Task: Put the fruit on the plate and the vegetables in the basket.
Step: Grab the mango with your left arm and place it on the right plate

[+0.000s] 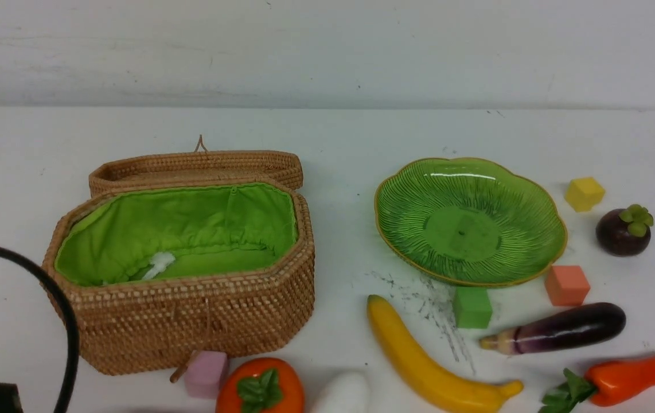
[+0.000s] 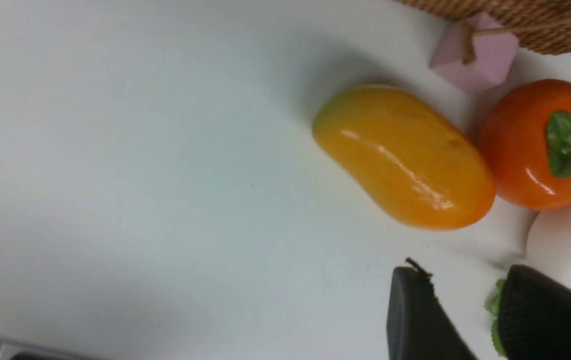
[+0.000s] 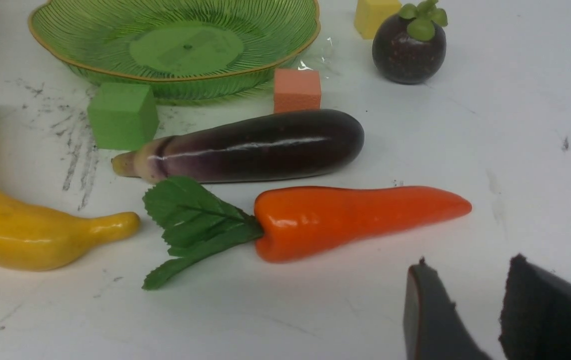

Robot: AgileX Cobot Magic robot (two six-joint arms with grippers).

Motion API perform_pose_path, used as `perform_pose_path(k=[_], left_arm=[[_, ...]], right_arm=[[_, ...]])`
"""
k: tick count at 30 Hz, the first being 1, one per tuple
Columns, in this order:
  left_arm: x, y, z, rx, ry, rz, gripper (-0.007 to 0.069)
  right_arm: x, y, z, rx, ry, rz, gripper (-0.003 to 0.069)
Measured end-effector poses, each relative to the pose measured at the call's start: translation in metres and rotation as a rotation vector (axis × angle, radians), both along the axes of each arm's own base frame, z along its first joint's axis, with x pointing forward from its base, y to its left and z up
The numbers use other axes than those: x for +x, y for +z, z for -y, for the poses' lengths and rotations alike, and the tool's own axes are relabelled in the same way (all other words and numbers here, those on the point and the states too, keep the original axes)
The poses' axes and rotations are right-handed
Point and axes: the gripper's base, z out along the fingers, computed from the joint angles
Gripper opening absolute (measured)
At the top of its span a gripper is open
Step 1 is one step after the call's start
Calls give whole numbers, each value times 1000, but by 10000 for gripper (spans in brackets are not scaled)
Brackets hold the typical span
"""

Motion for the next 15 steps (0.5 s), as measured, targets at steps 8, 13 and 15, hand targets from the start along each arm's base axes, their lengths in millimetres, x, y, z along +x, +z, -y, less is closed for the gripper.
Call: perform_pose_path(k=[8, 13, 15], left_arm=[[7, -11, 11, -15, -6, -147, 339], [20, -20, 21, -11, -19, -211, 422], [28, -23, 25, -27, -11, -206, 453]], right_arm=[[0, 0, 0, 0, 0, 0, 244], [0, 0, 0, 0, 0, 0, 244], [0, 0, 0, 0, 0, 0, 244]])
